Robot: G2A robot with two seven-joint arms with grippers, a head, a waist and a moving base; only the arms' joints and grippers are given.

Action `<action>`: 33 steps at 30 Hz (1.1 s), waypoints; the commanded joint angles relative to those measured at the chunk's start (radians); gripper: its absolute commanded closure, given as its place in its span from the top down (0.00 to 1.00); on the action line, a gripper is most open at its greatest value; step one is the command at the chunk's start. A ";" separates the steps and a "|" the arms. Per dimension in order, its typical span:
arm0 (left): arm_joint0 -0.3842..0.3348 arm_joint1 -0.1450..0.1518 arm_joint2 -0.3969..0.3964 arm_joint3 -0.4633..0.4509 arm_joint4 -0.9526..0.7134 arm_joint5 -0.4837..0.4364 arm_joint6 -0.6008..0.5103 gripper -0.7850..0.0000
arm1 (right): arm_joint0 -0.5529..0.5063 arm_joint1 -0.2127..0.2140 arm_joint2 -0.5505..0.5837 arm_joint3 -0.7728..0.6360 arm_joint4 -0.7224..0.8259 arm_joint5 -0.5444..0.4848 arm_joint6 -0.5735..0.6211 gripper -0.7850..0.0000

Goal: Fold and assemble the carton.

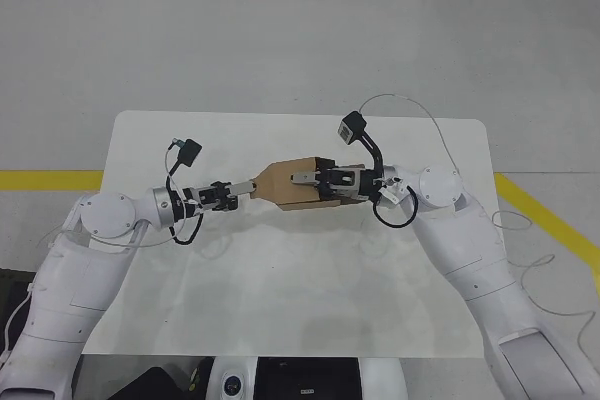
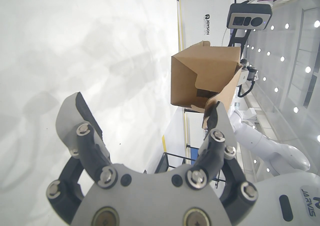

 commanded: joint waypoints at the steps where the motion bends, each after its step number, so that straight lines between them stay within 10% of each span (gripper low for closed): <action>1: 0.001 0.000 0.000 0.001 -0.005 0.002 0.001 1.00 | 0.001 -0.001 -0.002 -0.001 0.007 0.000 -0.001 0.00; 33: -0.009 -0.013 0.049 -0.008 -0.078 -0.020 -0.014 1.00 | 0.004 -0.026 -0.046 0.008 0.094 -0.035 0.002 0.00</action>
